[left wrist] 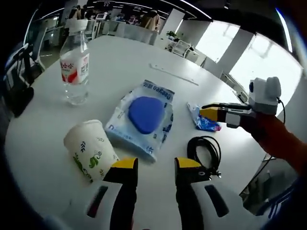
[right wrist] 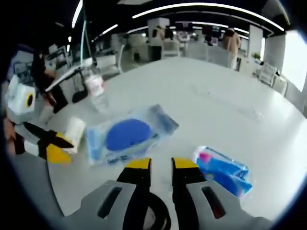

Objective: Arrange the tabletop items into an orderly group along one side of the table until the central work area is clear of visible clutter.

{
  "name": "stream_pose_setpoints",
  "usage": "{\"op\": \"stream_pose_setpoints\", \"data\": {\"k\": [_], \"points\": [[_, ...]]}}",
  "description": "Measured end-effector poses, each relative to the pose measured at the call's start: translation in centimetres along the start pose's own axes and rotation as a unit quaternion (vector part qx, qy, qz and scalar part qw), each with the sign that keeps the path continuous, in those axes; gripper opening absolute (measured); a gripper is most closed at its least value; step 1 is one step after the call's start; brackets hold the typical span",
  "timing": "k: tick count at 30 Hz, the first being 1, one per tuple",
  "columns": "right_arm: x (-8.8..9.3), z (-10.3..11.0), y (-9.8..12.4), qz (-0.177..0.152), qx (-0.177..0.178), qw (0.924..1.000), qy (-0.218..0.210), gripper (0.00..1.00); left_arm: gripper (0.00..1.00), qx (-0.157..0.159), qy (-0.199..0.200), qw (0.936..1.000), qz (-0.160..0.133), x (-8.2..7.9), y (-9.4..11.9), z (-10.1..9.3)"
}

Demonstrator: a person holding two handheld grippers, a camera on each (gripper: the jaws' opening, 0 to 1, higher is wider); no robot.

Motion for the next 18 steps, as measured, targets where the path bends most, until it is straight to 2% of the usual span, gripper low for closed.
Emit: {"op": "stream_pose_setpoints", "data": {"k": [6, 18], "points": [[-1.2, -0.3, -2.0, 0.008, -0.013, 0.9998, 0.015, 0.18, 0.26, -0.018, 0.028, 0.9995, 0.002, -0.1, -1.2, 0.5], [-2.8, -1.8, -6.0, 0.028, -0.022, 0.9992, 0.016, 0.23, 0.21, -0.031, 0.044, 0.9985, 0.004, -0.9, -2.8, 0.9]]}}
Point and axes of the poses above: the point that each gripper's makers call its tool centre point, and the gripper's own axes: y roughly backward along the fingers, z roughly to its left, x roughly out of its underside, the point moved 7 cm from there along y, roughly backward along the fingers, and after that the axes turned 11 degrees about x, right-handed, at the moved point
